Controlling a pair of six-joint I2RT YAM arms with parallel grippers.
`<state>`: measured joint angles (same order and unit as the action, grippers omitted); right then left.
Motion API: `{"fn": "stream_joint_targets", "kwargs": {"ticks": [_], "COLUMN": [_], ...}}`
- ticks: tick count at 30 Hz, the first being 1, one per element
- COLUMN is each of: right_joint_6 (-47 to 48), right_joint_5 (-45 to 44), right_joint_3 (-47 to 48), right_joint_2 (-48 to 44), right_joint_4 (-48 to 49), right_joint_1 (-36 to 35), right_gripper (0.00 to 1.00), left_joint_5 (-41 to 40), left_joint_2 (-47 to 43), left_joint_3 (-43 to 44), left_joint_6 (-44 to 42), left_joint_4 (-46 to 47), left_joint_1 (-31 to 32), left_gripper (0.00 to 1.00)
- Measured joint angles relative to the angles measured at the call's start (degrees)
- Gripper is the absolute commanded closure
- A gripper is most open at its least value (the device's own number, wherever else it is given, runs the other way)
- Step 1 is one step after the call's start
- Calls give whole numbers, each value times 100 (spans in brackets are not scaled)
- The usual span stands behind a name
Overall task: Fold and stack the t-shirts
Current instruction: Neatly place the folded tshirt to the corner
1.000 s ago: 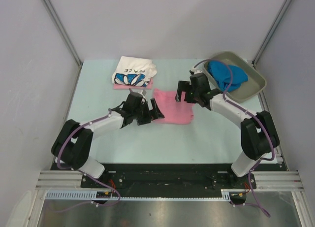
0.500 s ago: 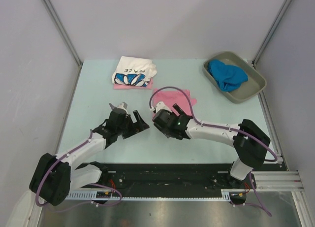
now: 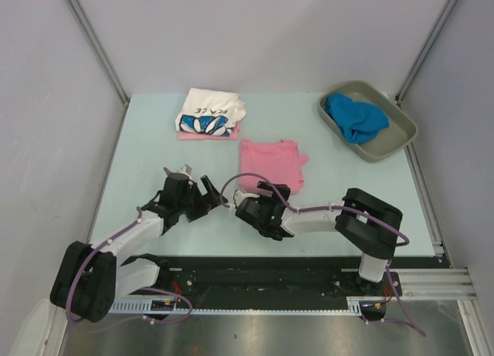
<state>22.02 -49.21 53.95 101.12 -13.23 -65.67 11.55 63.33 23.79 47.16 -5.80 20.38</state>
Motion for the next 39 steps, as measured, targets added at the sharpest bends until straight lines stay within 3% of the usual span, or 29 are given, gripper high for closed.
{"fn": "stream_joint_targets", "kwargs": {"ticks": [6, 12, 15, 16, 18, 19, 30, 39], "right_joint_6": [872, 946, 944, 907, 901, 778, 87, -236], "right_joint_5": [-175, 151, 352, 457, 592, 824, 1152, 1274], "right_joint_3": [37, 142, 304, 400, 522, 551, 595, 520], "right_joint_2": [490, 597, 721, 798, 907, 966, 852, -155], "right_joint_4": [870, 1462, 1585, 1578, 1572, 1539, 1040, 240], "right_joint_1": [0, 632, 909, 986, 1062, 1110, 1130, 861], "right_gripper": [0, 5, 22, 43, 71, 100, 100, 100], "left_joint_5": [278, 573, 660, 684, 730, 758, 1307, 2396], "left_joint_2": [-2, 125, 164, 190, 249, 275, 973, 1659], "left_joint_3": [-109, -205, -208, -208, -208, -208, -118, -614], "left_joint_6": [-81, -118, -122, -129, -131, -131, 142, 1751], "left_joint_4": [114, 262, 348, 369, 420, 452, 1357, 3283], "left_joint_1": [-334, -538, -579, -592, -629, -645, -699, -649], "left_gripper": [0, 0, 0, 0, 0, 0, 0, 0]}}
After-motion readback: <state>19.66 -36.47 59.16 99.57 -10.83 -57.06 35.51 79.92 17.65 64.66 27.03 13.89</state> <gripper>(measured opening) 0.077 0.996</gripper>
